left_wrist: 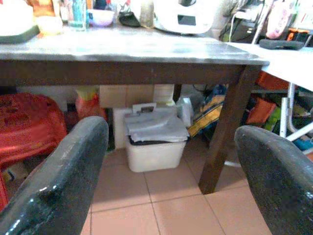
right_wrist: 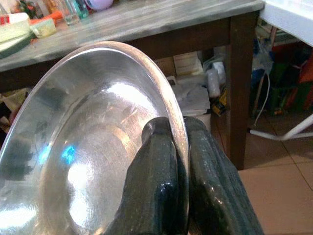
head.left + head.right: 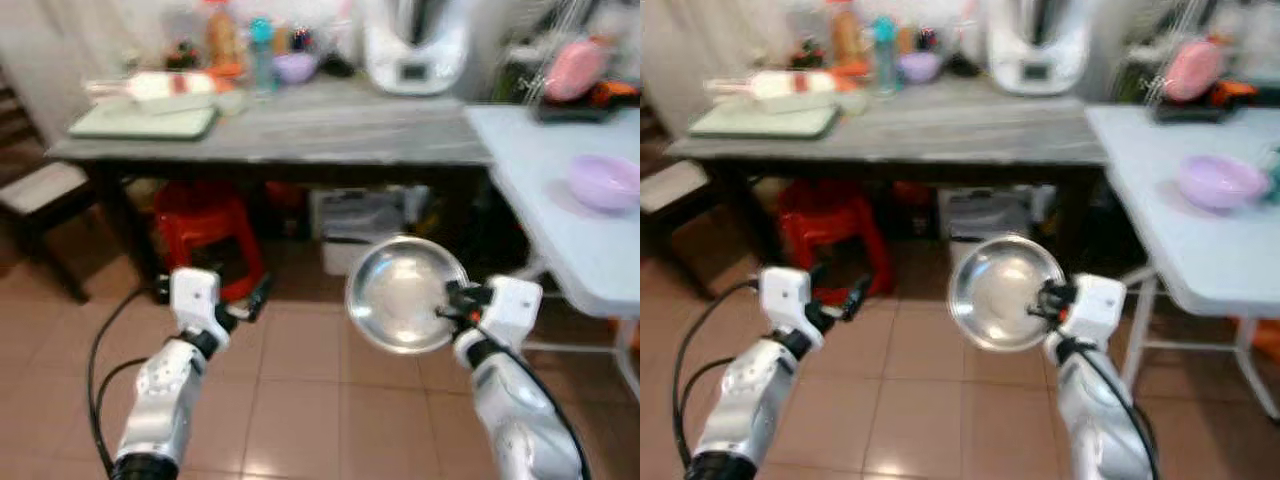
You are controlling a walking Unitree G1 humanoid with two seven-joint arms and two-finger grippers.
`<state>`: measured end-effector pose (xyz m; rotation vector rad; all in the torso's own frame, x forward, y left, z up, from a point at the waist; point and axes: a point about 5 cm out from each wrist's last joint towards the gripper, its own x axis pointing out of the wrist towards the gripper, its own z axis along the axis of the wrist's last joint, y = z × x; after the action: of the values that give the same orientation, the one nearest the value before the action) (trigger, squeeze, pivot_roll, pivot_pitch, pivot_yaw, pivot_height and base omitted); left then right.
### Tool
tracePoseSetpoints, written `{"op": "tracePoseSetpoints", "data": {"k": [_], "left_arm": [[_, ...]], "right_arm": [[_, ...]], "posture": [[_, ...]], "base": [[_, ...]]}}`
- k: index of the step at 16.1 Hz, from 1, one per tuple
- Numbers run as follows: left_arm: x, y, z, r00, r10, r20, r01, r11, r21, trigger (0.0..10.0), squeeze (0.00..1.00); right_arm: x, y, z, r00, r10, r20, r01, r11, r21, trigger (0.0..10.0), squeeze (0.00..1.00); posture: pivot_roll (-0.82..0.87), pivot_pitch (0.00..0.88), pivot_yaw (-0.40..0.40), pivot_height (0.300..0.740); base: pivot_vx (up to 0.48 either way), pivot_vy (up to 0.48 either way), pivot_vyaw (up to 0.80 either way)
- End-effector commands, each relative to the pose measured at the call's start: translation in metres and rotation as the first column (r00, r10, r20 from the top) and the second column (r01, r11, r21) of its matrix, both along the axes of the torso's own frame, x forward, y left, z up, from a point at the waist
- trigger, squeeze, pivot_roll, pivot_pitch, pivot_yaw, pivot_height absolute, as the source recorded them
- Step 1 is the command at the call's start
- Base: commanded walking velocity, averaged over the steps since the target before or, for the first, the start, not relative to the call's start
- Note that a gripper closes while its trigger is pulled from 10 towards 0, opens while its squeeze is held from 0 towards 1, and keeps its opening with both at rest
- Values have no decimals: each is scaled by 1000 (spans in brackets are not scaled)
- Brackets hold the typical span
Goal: Setting the table
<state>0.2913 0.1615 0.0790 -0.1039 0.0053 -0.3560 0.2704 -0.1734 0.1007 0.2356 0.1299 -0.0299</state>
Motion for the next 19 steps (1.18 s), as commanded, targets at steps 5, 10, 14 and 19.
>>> {"op": "tracePoseSetpoints", "data": {"k": [5, 10, 14, 19], "left_arm": [[2, 5, 4, 1000, 7, 7, -7, 1000, 1, 10000, 0], [2, 1, 9, 1000, 2, 26, -2, 1000, -8, 10000, 0], [3, -4, 14, 999, -9, 42, 10, 1000, -14, 10000, 0], [3, -7, 15, 999, -20, 40, 20, 1000, -18, 10000, 0]], "right_arm": [[5, 8, 6, 999, 22, 28, -22, 1000, 7, 10000, 0], [2, 2, 15, 997, -12, 79, 13, 1000, -16, 10000, 0], [-1, 0, 23, 990, -46, 135, 50, 998, -29, 10000, 0], [0, 1, 24, 989, -51, 140, 55, 998, -25, 10000, 0]], "posture": [[2, 0, 26, 740], [1, 0, 20, 740], [0, 0, 20, 740], [-3, 0, 24, 740]], "base": [[465, 0, 520], [462, 0, 81], [449, 0, 0], [433, 0, -500]]}}
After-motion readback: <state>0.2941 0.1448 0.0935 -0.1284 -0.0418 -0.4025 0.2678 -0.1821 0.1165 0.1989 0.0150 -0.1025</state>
